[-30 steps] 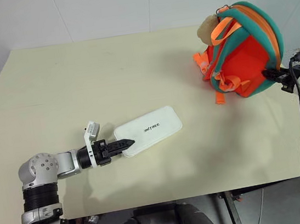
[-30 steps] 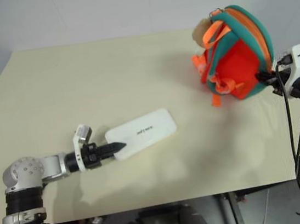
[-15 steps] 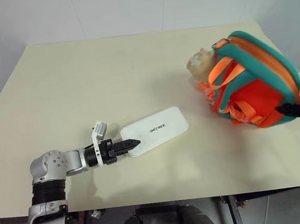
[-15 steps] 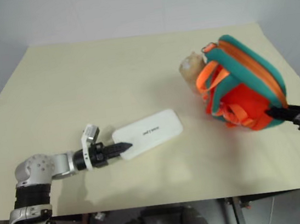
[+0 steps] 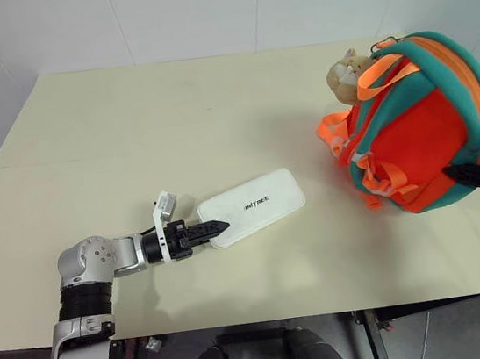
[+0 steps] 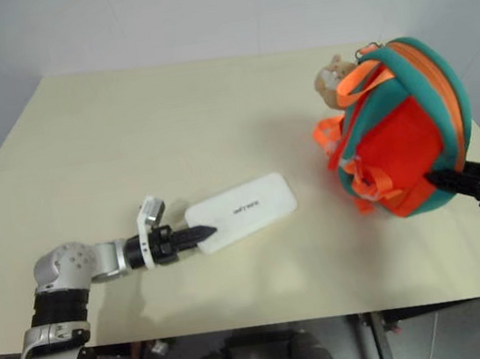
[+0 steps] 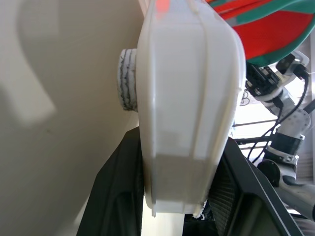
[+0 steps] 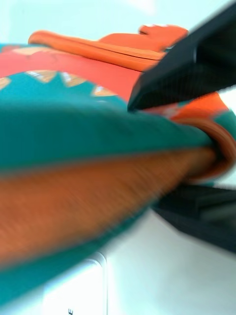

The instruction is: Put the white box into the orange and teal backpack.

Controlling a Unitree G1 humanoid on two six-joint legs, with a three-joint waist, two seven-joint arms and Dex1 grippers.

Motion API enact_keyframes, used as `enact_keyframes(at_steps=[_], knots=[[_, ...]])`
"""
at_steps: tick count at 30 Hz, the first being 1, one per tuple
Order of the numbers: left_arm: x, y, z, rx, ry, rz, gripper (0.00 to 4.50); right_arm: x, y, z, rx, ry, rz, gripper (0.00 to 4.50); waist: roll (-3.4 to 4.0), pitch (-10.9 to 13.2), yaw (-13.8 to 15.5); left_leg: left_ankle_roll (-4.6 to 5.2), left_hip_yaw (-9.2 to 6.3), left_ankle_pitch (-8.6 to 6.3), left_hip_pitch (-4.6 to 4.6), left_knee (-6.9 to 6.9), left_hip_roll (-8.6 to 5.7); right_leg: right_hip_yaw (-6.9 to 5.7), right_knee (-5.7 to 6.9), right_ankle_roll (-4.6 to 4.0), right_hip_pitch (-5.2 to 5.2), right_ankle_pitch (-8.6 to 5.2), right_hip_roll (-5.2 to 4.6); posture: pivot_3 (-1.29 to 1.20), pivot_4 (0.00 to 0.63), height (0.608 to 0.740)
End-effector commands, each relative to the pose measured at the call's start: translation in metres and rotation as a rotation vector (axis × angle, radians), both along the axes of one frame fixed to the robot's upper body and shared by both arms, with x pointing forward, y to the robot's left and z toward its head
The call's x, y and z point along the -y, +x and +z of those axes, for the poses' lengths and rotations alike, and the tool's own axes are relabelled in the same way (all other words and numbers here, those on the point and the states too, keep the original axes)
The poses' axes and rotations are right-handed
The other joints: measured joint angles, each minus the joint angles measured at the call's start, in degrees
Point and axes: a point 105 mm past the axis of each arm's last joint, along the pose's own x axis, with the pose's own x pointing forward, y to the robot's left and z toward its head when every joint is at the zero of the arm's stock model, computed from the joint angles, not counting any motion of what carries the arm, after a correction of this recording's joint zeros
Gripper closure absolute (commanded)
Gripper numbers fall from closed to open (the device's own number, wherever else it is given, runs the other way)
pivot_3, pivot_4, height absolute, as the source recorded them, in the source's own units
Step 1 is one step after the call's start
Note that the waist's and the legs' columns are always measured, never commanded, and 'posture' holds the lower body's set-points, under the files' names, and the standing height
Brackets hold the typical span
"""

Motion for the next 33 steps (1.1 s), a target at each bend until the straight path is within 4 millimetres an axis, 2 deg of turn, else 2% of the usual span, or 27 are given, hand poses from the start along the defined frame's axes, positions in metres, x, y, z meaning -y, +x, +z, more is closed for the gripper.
enact_keyframes(at_steps=[1,4,10,13,15,17,19,22,26,31,33], knots=[[-0.002,-0.001,0.0,0.001,0.016,0.0,3.13,0.004,-0.001,0.012,0.046,-0.045,-0.007,1.03,0.0,0.0,0.0,0.0,0.0,0.0,0.0,0.0,0.0,0.0,0.0,0.0,0.0,0.0,0.0,0.0,0.15,0.74],[-0.005,-0.001,0.0,-0.001,0.018,0.012,3.13,0.017,-0.002,0.022,0.09,-0.112,-0.054,0.1,0.0,0.0,0.0,0.01,0.0,-0.01,0.0,-0.02,0.0,0.0,0.0,0.01,0.0,0.0,0.0,0.0,0.15,0.74],[-0.01,0.0,0.001,0.002,0.022,0.03,3.13,0.045,-0.016,0.05,0.164,-0.239,-0.116,0.04,0.0,0.0,0.0,0.01,0.01,-0.02,0.0,-0.05,0.0,0.0,-0.01,0.0,-0.02,0.0,0.0,0.0,0.15,0.74],[-0.012,0.002,0.001,0.004,0.025,0.036,3.13,0.041,-0.022,0.077,0.236,-0.208,-0.09,0.04,0.0,0.0,-0.3,0.01,0.03,-0.02,0.02,-0.05,0.0,0.01,-0.01,0.0,-0.02,0.0,0.0,0.0,0.15,0.74],[-0.013,0.003,0.001,0.006,0.027,0.041,3.13,0.029,-0.026,0.095,0.28,-0.166,-0.035,0.04,0.03,0.0,-0.4,0.01,0.08,-0.02,0.03,-0.04,0.0,0.05,0.0,0.0,-0.03,0.0,0.0,0.0,0.15,0.74],[-0.014,0.004,0.0,0.007,0.029,0.044,3.13,0.014,-0.03,0.105,0.294,-0.124,0.035,0.04,0.03,0.0,-0.4,0.02,0.09,-0.01,0.05,-0.03,0.01,0.06,0.0,-0.01,-0.02,0.01,0.01,0.0,0.15,0.74],[-0.014,0.004,-0.001,0.009,0.031,0.046,3.13,0.003,-0.033,0.109,0.294,-0.091,0.088,0.04,0.03,0.0,-0.4,0.02,0.08,-0.01,0.05,-0.04,0.03,0.05,0.0,-0.02,-0.02,0.02,0.02,0.0,0.15,0.74],[-0.013,0.004,-0.002,0.012,0.032,0.047,3.13,-0.03,-0.039,0.113,0.289,-0.016,0.233,0.04,0.03,0.0,-0.3,0.02,0.08,-0.01,0.02,-0.03,0.02,0.05,-0.03,-0.02,-0.02,0.02,0.01,0.0,0.15,0.74],[-0.017,0.003,-0.005,0.012,0.038,0.056,3.13,-0.059,-0.044,0.117,0.273,0.05,0.358,0.04,0.03,0.0,-0.2,0.02,0.07,-0.01,0.02,-0.07,0.03,0.05,-0.04,-0.03,-0.04,0.01,0.0,0.0,0.15,0.74],[-0.018,0.001,-0.006,0.011,0.042,0.063,3.13,-0.076,-0.046,0.12,0.267,0.108,0.426,0.04,0.03,0.0,-0.1,0.03,0.08,-0.02,-0.02,-0.11,0.04,0.05,-0.15,-0.03,-0.04,0.02,-0.02,0.0,0.15,0.74],[-0.021,-0.001,-0.007,0.01,0.044,0.073,3.13,-0.086,-0.043,0.102,0.193,0.135,0.453,0.04,0.0,0.0,-0.1,0.04,0.09,-0.03,-0.02,-0.16,0.05,0.05,-0.16,-0.04,-0.06,0.02,-0.02,0.0,0.15,0.74]])
